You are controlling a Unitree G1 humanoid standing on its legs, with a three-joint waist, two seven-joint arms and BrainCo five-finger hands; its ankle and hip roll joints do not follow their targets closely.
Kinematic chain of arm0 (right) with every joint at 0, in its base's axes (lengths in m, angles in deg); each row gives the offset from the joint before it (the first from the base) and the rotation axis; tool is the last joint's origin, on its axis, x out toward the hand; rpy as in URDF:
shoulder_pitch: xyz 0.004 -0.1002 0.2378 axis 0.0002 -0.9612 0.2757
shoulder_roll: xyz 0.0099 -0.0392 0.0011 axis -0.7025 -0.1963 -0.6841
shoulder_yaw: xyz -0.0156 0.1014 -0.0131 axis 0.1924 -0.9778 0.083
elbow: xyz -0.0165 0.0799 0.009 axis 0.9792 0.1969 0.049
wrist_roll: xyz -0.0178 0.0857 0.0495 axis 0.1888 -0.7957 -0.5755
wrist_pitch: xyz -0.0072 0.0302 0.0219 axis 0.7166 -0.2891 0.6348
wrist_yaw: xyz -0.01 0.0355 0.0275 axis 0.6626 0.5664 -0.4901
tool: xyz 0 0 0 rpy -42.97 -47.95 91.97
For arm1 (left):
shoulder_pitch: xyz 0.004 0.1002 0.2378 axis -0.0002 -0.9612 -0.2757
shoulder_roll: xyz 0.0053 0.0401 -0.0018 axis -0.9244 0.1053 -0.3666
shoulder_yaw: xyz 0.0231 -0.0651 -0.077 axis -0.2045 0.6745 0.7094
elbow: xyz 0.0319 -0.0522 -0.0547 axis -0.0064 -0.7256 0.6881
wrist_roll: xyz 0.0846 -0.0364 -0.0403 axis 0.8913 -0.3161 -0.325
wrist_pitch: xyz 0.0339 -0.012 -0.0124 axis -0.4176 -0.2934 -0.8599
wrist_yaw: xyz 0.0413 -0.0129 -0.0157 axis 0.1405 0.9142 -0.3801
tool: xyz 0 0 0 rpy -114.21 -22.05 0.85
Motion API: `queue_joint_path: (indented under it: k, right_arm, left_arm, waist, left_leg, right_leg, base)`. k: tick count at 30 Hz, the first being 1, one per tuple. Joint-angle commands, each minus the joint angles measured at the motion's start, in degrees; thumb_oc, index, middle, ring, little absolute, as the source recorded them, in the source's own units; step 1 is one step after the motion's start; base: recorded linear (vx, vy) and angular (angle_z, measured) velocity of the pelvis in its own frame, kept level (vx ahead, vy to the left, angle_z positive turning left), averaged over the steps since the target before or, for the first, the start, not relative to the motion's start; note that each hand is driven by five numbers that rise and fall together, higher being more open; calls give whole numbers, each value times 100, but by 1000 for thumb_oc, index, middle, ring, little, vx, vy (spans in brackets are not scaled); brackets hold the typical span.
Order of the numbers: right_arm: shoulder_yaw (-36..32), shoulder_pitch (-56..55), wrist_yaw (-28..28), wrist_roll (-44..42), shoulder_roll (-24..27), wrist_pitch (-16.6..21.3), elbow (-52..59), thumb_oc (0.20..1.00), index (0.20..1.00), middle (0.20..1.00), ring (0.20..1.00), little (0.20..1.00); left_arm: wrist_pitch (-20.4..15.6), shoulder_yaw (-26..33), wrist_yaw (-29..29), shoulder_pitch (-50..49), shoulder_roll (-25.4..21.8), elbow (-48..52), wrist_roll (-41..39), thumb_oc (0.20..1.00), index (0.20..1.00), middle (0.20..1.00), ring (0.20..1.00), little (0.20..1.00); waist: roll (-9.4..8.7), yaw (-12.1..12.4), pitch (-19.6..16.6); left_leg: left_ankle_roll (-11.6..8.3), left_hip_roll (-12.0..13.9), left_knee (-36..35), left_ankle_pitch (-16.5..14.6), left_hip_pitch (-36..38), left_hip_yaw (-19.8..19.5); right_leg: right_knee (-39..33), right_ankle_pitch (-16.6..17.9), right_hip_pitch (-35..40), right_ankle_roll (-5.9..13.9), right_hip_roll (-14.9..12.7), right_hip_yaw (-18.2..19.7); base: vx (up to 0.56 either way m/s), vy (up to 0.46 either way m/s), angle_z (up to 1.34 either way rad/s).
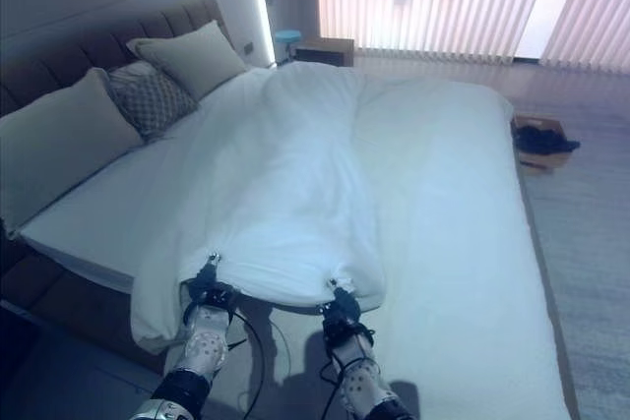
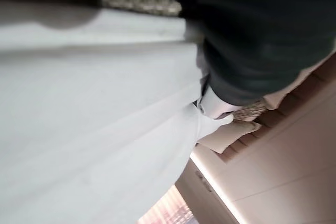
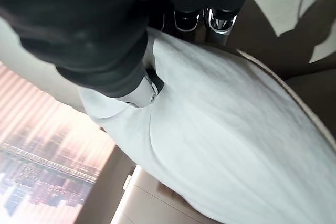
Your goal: Make the bed
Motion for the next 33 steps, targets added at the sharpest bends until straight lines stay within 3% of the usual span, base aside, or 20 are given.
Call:
queue_joint_path:
  k: [1, 2, 3, 4, 5, 6, 7, 8, 9, 11, 13, 14, 15, 18, 20, 22, 23, 26, 29, 33]
  right_arm:
    - [-352, -195, -10, 0, 113, 179, 192, 200, 200, 200, 200, 200]
    - [-354, -191, -10, 0, 111, 179, 190, 200, 200, 200, 200, 200]
    - [-339, -190, -1, 39, 88, 150, 236, 200, 200, 200, 200, 200]
    - [-266, -144, -9, 86, -50, 147, 178, 200, 200, 200, 200, 200]
    - [-268, -139, -9, 86, -51, 147, 177, 200, 200, 200, 200, 200]
    - [-264, -125, -42, 41, -123, 158, 154, 200, 200, 200, 200, 200]
    - [-182, -74, -69, 35, -176, 185, 103, 200, 200, 200, 200, 200]
    - [-151, -12, -89, -1, -218, 193, 92, 200, 200, 200, 200, 200]
    - [-153, -7, -91, -2, -218, 193, 90, 200, 200, 200, 200, 200]
    - [-39, 29, -140, -70, -294, 185, 79, 200, 200, 200, 200, 200]
    - [36, 51, -169, -109, -306, 221, 39, 200, 200, 200, 200, 200]
    - [97, 56, -196, -116, -269, 228, 51, 200, 200, 200, 200, 200]
    - [212, 84, -211, -124, -208, 242, 57, 200, 200, 200, 200, 200]
    - [350, 97, -168, -110, -152, 235, 150, 200, 200, 200, 200, 200]
    - [349, 106, -139, -92, -150, 237, 164, 200, 200, 200, 200, 200]
    - [376, 105, -195, -22, -123, 170, 155, 200, 200, 200, 200, 200]
    - [374, 106, -196, -21, -123, 169, 154, 200, 200, 200, 200, 200]
    - [419, 160, -195, 33, -76, 94, 40, 200, 200, 200, 200, 200]
    - [370, 156, -192, -85, -72, 104, -37, 200, 200, 200, 200, 200]
    - [280, -32, -236, -130, 73, 141, 36, 200, 200, 200, 200, 200]
  left_arm:
    - [-571, 323, -94, 307, -572, 223, 25, 200, 200, 200, 200, 200]
    - [-572, 322, -94, 308, -573, 223, 25, 200, 200, 200, 200, 200]
    - [-612, 319, -106, 298, -596, 298, 26, 200, 200, 200, 200, 200]
    - [-591, 279, -95, 326, -652, 312, 79, 200, 200, 200, 200, 200]
    - [-591, 280, -96, 331, -654, 310, 78, 200, 200, 200, 200, 200]
    - [-606, 252, -86, 342, -688, 390, 114, 200, 200, 200, 200, 200]
    - [-565, 233, -94, 330, -723, 416, 155, 200, 200, 200, 200, 200]
    - [-562, 234, -84, 336, -714, 452, 150, 200, 200, 200, 200, 200]
    - [-561, 235, -82, 339, -714, 454, 152, 200, 200, 200, 200, 200]
    - [-558, 270, -94, 301, -738, 564, 171, 200, 200, 200, 200, 200]
    - [-560, 282, -106, 275, -744, 596, 187, 200, 200, 200, 200, 200]
    - [-547, 283, -130, 267, -754, 535, 207, 200, 200, 200, 200, 200]
    - [-549, 272, -171, 275, -745, 423, 200, 200, 200, 200, 200, 200]
    - [-517, 216, -135, 315, -652, 368, 203, 200, 200, 200, 200, 200]
    - [-501, 225, -115, 310, -645, 369, 230, 200, 200, 200, 200, 200]
    - [-475, 283, -196, 194, -655, 472, 193, 200, 200, 200, 200, 200]
    - [-476, 283, -198, 195, -655, 472, 191, 200, 200, 200, 200, 200]
    - [-488, 339, -187, 159, -607, 483, 129, 200, 200, 200, 200, 200]
    - [-376, 337, -274, 135, -655, 271, 60, 200, 200, 200, 200, 200]
    - [-323, 257, -303, 146, -721, 290, 97, 200, 200, 200, 200, 200]
  waist:
    - [-124, 69, -430]
    - [-135, 90, -430]
    - [-140, 113, -400]
    - [-86, 235, -326]
    - [-87, 231, -336]
    - [-42, 295, -318]
    - [31, 256, -316]
    - [26, 225, -291]
    - [29, 227, -294]
    - [-54, 304, -308]
    - [-162, 337, -296]
    - [-241, 313, -284]
    - [-305, 288, -276]
    - [-274, 271, -311]
    - [-249, 287, -327]
    - [-212, 383, -267]
    - [-207, 383, -266]
    - [-119, 528, -117]
    - [-146, 566, -164]
    - [-148, 597, -240]
  left_leg:
    - [50, -164, -139, -18, 240, 538]
    - [61, -175, -122, -31, 237, 564]
    - [111, -203, -165, -90, 289, 829]
    - [192, -202, -329, -122, 431, 1275]
    - [194, -204, -343, -101, 416, 1271]
    - [209, -223, -448, -83, 460, 1447]
    - [218, -320, -648, -35, 598, 1655]
    - [212, -398, -736, 26, 674, 1717]
    - [211, -393, -748, 43, 669, 1718]
    - [169, -571, -888, 95, 782, 1909]
    - [130, -717, -800, 94, 778, 1950]
    - [128, -828, -673, 64, 743, 1901]
    - [144, -945, -525, 21, 697, 1841]
    - [155, -1005, -392, -29, 698, 1784]
    - [153, -1006, -319, -96, 758, 1806]
    - [39, -1063, 451, -45, 579, 1688]
    - [37, -1055, 490, -65, 560, 1688]
    - [-97, -1152, 996, 71, 286, 1155]
    - [83, -898, 679, -157, 284, 1053]
    - [120, -641, 226, 1, 422, 499]
  right_leg:
    - [-30, 311, 0, 1083, -1959, -274]
    - [-41, 316, -3, 1093, -1972, -249]
    - [5, 528, -117, 1132, -2087, -383]
    - [346, 757, -382, 1059, -2357, -1216]
    - [333, 776, -394, 1060, -2358, -1220]
    - [561, 826, -419, 997, -2579, -1987]
    - [1018, 557, -423, 961, -2460, -2517]
    - [1168, 357, -476, 946, -2149, -2570]
    - [1162, 368, -485, 940, -2142, -2571]
    - [990, 118, -365, 920, -1760, -3046]
    - [629, -50, -263, 850, -1322, -2919]
    - [403, -107, -225, 741, -1058, -2574]
    - [53, -65, -167, 513, -772, -2021]
    - [-234, 27, 51, 384, -705, -1839]
    - [-386, 42, 194, 388, -741, -1938]
    - [-432, 51, 321, 343, -772, -1923]
    - [-428, 50, 318, 341, -766, -1924]
    - [-243, 13, 255, 334, -799, -1763]
    - [-235, -32, 275, 397, -893, -1683]
    - [-225, -140, 343, 433, -962, -1661]
  base:
    - [88, 393, -65]
    - [97, 559, -62]
    - [19, 517, -52]
    - [12, 511, -66]
    - [-8, 530, -77]
    - [15, 494, -78]
    - [28, 624, -68]
    - [28, 433, -53]
    - [15, 241, -13]
    - [22, 222, 0]
    - [21, 133, -3]
    - [33, 104, -13]
    - [27, 74, 1]
    - [24, 38, 39]
    - [38, -33, 25]
    - [18, -53, 21]
    - [-34, -14, 8]
    - [-46, 30, -15]
    - [29, 40, -22]
    - [58, 95, 4]
